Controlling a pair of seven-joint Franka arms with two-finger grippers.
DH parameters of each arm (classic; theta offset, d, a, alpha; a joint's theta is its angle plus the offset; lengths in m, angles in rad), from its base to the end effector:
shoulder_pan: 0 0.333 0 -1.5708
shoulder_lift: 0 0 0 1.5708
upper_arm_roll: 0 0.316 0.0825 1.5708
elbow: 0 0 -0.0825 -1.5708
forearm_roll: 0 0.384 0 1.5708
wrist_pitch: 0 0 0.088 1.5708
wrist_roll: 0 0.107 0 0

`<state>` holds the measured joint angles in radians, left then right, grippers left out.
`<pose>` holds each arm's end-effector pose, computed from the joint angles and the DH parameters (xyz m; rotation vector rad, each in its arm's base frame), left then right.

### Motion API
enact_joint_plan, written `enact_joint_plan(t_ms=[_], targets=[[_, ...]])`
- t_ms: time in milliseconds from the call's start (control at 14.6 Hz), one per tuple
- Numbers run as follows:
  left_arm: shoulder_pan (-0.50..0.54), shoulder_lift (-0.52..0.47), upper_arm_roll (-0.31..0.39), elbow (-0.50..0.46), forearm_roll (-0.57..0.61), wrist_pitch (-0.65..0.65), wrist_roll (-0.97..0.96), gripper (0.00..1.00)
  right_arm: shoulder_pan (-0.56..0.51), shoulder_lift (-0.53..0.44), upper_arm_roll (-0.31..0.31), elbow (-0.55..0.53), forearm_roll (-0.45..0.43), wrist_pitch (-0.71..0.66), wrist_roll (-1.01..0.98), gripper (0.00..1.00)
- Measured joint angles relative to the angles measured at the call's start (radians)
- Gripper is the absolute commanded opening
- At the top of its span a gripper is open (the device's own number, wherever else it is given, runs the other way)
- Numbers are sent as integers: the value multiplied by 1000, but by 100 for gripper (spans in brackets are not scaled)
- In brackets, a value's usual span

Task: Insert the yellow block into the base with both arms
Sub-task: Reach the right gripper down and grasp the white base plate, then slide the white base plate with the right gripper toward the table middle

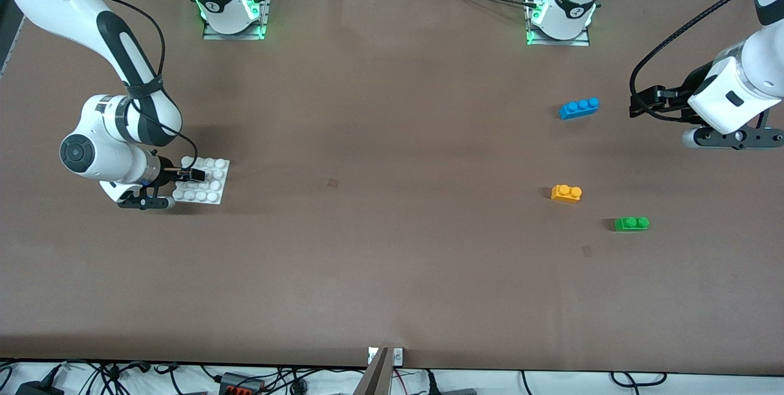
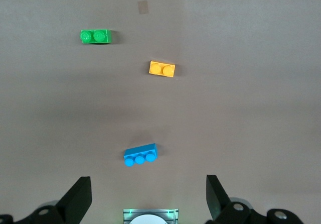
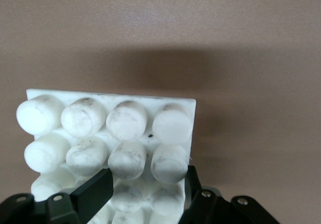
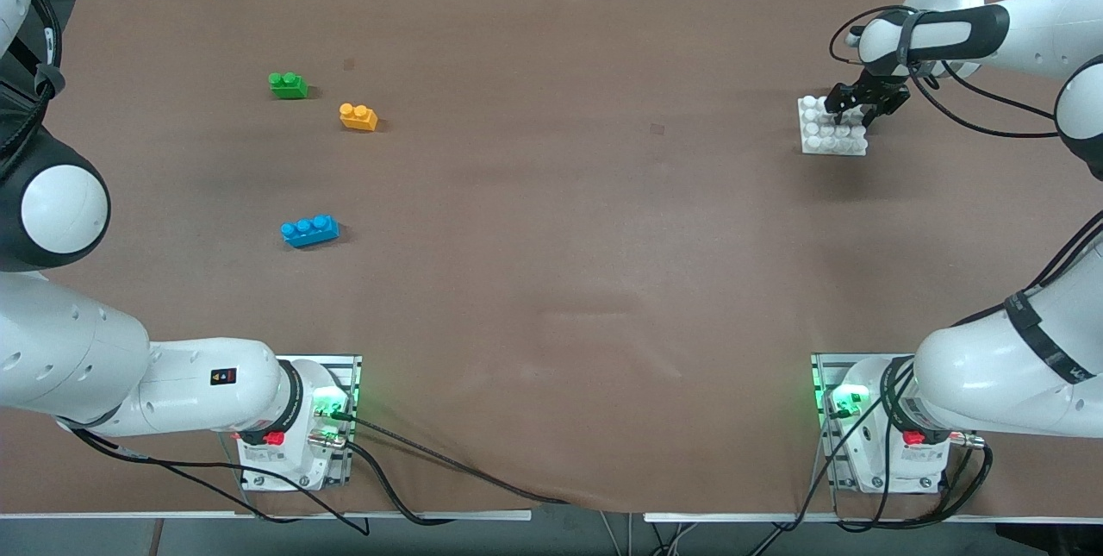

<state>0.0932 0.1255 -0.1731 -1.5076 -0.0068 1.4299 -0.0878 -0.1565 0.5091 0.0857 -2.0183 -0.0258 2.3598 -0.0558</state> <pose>0.5725 -0.0407 0.5731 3.1140 0.0106 -0.3172 0.5825 -0.0417 0.1833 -3.0949 0.0039 0.2536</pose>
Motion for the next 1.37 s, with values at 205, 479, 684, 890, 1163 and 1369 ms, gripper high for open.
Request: enact_joint_plan(t_ms=[205, 479, 684, 890, 1163, 1369], targets=[[0, 0, 0, 0, 0, -2, 0, 100, 21, 1, 25, 0, -3, -4, -4, 57], [0, 0, 0, 0, 0, -9, 1, 100, 109, 1, 36, 0, -2, -17, -1, 57], [0, 0, 0, 0, 0, -10, 1, 100, 157, 1, 50, 0, 7, -23, 53, 56], [0, 0, 0, 0, 0, -10, 2, 100, 196, 8, 105, 1, 62, -26, 182, 54], [0, 0, 0, 0, 0, -10, 2, 100, 309, 68, 134, 40, 100, -5, 320, 54], [0, 0, 0, 0, 0, -10, 2, 100, 366, 113, 134, 80, 101, 30, 377, 54]])
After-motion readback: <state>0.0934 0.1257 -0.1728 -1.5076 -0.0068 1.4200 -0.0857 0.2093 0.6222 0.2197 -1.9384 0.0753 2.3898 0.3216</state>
